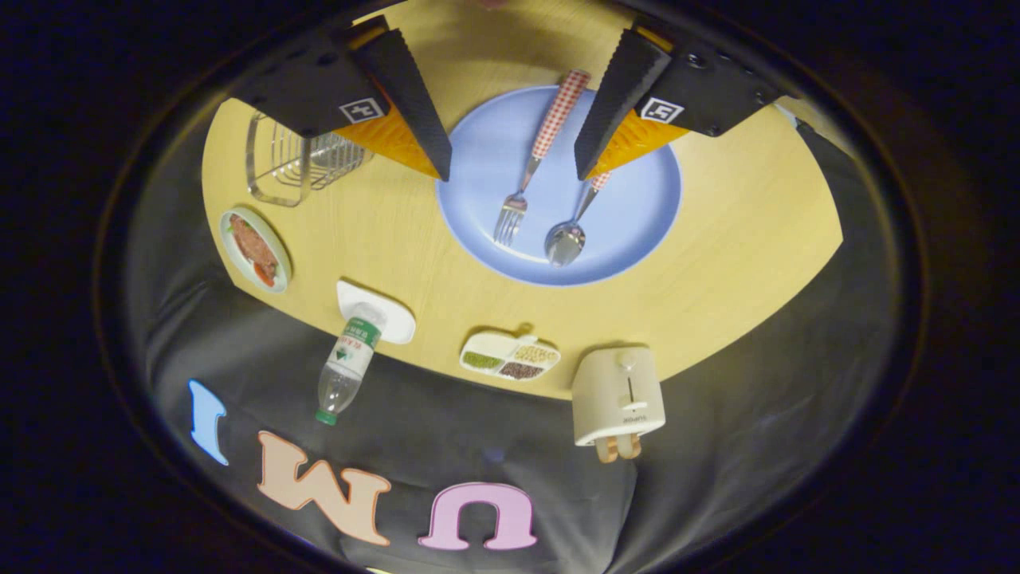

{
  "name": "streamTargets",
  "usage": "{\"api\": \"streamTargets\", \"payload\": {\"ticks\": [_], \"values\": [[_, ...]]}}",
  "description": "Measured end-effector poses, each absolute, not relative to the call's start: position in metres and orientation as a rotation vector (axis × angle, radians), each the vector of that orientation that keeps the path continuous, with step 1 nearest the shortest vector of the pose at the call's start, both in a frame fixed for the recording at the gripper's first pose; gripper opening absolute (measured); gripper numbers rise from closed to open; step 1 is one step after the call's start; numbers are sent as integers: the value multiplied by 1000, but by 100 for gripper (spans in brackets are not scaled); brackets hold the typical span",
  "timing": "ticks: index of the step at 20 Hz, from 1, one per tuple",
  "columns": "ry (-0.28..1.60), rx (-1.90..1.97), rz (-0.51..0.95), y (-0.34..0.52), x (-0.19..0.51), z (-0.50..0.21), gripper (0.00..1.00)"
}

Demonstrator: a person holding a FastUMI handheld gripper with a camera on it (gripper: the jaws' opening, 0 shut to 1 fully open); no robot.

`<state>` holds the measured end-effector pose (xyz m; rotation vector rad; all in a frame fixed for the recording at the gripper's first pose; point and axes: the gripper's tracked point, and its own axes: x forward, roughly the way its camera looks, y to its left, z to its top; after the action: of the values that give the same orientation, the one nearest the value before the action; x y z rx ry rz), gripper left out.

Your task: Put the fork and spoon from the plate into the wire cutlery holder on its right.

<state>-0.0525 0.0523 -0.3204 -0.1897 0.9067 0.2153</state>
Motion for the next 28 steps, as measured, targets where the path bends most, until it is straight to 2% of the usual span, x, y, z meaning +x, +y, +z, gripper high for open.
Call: {"api": "streamTargets", "payload": {"ticks": [9,20,21,28], "values": [[1018,-207,267,64,-66,-350,95],[1064,-244,240,55,-71,-350,18],[1066,-252,233,51,-70,-351,16],[1060,-270,238,37,-63,-321,14]]}}
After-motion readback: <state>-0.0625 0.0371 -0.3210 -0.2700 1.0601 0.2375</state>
